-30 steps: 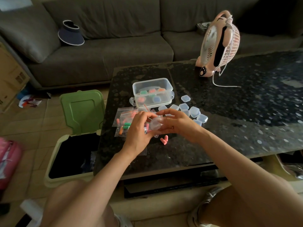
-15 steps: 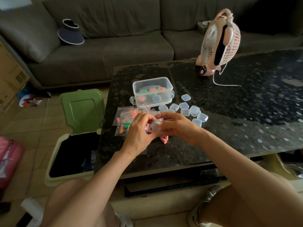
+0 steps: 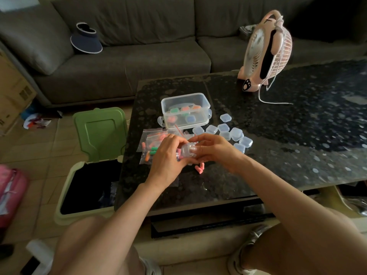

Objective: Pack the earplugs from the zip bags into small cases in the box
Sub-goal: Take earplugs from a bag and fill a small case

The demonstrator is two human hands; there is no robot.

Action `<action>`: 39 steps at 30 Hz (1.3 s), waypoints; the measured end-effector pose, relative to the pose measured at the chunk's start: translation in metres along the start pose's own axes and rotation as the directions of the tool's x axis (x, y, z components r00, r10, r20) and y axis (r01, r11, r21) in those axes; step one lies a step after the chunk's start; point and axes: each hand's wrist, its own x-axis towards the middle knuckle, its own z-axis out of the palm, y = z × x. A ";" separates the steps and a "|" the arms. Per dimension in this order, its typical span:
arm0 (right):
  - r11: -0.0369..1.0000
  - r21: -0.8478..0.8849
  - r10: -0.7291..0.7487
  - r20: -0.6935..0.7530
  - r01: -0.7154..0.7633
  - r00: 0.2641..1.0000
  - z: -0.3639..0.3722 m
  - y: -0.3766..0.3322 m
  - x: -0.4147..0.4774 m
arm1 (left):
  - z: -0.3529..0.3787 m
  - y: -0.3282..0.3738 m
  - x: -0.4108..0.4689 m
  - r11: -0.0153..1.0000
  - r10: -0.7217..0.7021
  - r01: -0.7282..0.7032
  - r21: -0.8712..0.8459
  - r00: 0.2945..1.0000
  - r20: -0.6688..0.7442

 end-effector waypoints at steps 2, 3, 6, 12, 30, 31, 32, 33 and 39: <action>0.999 -0.037 -0.019 -0.024 0.018 1.000 -0.002 0.001 0.002 | 0.000 -0.001 0.000 1.000 -0.013 0.013 0.009 1.000 0.003; 0.998 -0.055 -0.028 -0.037 0.026 0.999 -0.003 0.001 0.003 | 0.000 -0.001 0.000 1.000 -0.022 0.022 0.013 1.000 0.007; 0.995 -0.089 -0.054 -0.089 0.046 0.995 -0.005 0.001 0.002 | 0.000 -0.001 0.000 0.999 -0.046 0.047 -0.010 0.999 0.016; 0.979 -0.168 -0.136 -0.137 0.112 0.981 -0.006 0.001 0.001 | -0.001 0.008 0.005 0.902 -0.251 0.268 -0.338 0.963 0.094; 0.745 -0.638 -0.373 -0.152 0.198 0.915 0.000 0.012 0.009 | -0.016 0.007 0.011 0.411 -0.538 0.639 -0.650 0.746 0.393; 0.744 -0.636 -0.381 -0.151 0.205 0.912 0.000 0.012 0.009 | -0.015 0.007 0.011 0.421 -0.535 0.626 -0.656 0.756 0.378; 0.751 -0.625 -0.389 -0.154 0.215 0.908 0.001 0.012 0.009 | -0.015 0.006 0.010 0.437 -0.532 0.617 -0.654 0.764 0.365; 0.765 -0.606 -0.391 -0.165 0.219 0.906 0.001 0.012 0.008 | -0.015 0.005 0.010 0.467 -0.528 0.610 -0.640 0.773 0.352; 0.666 -0.746 -0.187 -0.128 0.030 0.974 -0.002 0.019 0.010 | -0.014 0.002 0.008 0.788 -0.494 0.532 -0.310 0.847 0.197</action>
